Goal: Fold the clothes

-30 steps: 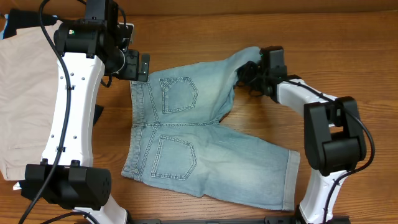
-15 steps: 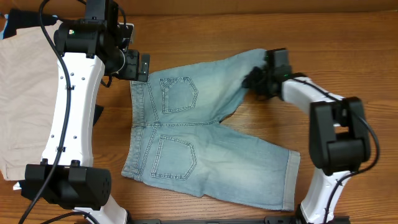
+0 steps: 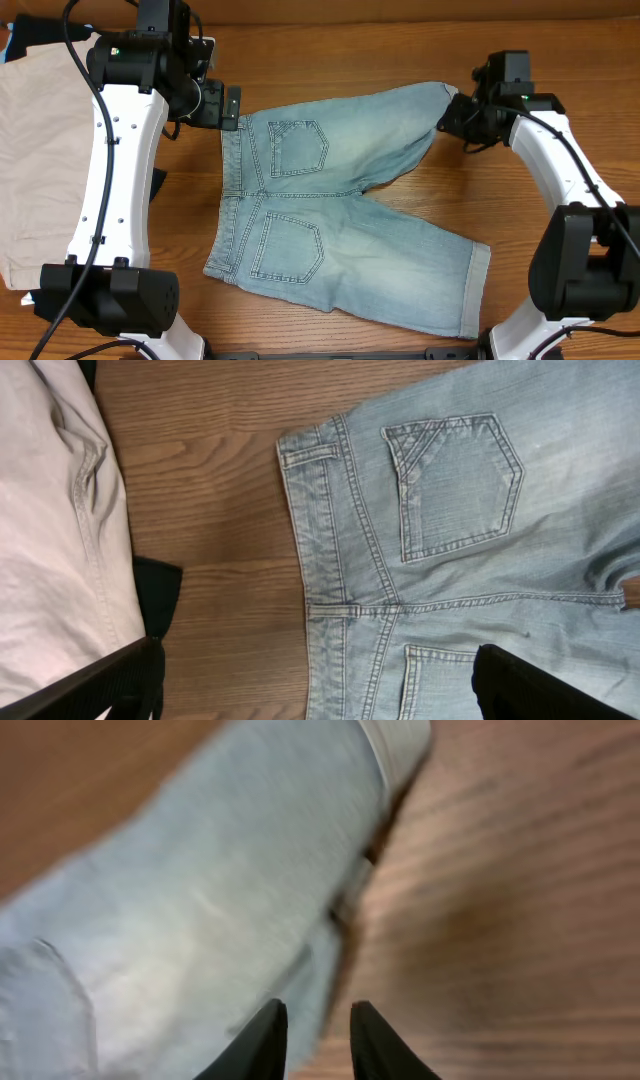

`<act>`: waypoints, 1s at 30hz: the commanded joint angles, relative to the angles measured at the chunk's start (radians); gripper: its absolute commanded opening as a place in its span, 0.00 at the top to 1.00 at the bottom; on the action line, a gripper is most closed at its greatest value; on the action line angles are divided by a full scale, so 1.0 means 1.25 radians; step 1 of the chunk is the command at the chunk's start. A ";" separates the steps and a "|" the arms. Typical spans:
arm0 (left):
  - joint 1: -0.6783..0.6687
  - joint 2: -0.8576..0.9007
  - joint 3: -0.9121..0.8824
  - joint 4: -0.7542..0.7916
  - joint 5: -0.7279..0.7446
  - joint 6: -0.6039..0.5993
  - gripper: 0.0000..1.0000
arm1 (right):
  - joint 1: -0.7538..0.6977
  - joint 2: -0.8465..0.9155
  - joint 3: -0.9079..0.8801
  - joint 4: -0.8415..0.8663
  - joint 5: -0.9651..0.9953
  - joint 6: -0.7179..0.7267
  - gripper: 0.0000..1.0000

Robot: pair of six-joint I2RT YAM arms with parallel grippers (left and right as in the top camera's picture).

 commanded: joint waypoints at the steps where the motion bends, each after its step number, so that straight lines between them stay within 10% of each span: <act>1: 0.004 0.009 -0.005 0.002 -0.005 0.016 0.00 | 0.003 0.010 -0.006 -0.010 0.057 -0.016 0.73; 30: 0.004 0.009 -0.005 -0.005 -0.006 0.016 0.00 | -0.010 0.197 -0.052 0.331 -0.132 0.173 0.67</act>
